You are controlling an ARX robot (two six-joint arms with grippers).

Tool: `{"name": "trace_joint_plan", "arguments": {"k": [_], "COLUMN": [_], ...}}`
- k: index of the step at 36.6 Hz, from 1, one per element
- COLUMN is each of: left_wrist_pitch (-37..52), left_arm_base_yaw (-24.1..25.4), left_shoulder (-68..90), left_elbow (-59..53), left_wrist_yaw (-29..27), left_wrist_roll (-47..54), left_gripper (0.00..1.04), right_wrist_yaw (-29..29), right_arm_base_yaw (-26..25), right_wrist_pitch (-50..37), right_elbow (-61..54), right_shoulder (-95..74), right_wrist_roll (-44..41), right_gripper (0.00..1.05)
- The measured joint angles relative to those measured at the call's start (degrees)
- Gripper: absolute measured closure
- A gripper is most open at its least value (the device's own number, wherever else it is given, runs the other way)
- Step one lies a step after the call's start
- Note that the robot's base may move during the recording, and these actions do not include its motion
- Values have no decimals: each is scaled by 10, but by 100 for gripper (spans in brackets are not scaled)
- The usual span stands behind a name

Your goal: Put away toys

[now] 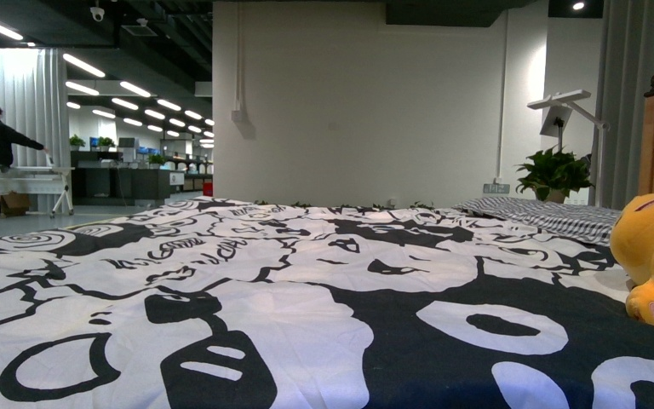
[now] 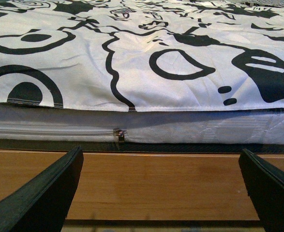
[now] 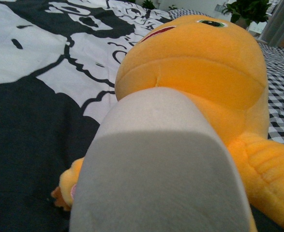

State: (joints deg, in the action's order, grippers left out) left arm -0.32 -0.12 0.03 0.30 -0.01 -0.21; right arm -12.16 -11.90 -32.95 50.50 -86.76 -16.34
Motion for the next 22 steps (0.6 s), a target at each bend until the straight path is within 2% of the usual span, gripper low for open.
{"name": "trace_joint_plan", "arguments": {"k": [8, 14, 22], "left_wrist_pitch": [0, 0, 0], "left_arm_base_yaw": [0, 0, 0], "left_shoulder": [0, 0, 0], "left_elbow": [0, 0, 0], "left_wrist_yaw": [0, 0, 0], "left_wrist_roll": [0, 0, 0], "left_gripper": [6, 6, 6], "right_wrist_yaw": [-12, -50, -112], "right_arm_base_yaw": [18, 29, 30], "right_wrist_pitch": [9, 15, 17], "right_elbow": [-16, -43, -135], "right_shoulder": [69, 151, 302], "right_wrist_roll": [89, 178, 303], "right_gripper": [91, 94, 94]}}
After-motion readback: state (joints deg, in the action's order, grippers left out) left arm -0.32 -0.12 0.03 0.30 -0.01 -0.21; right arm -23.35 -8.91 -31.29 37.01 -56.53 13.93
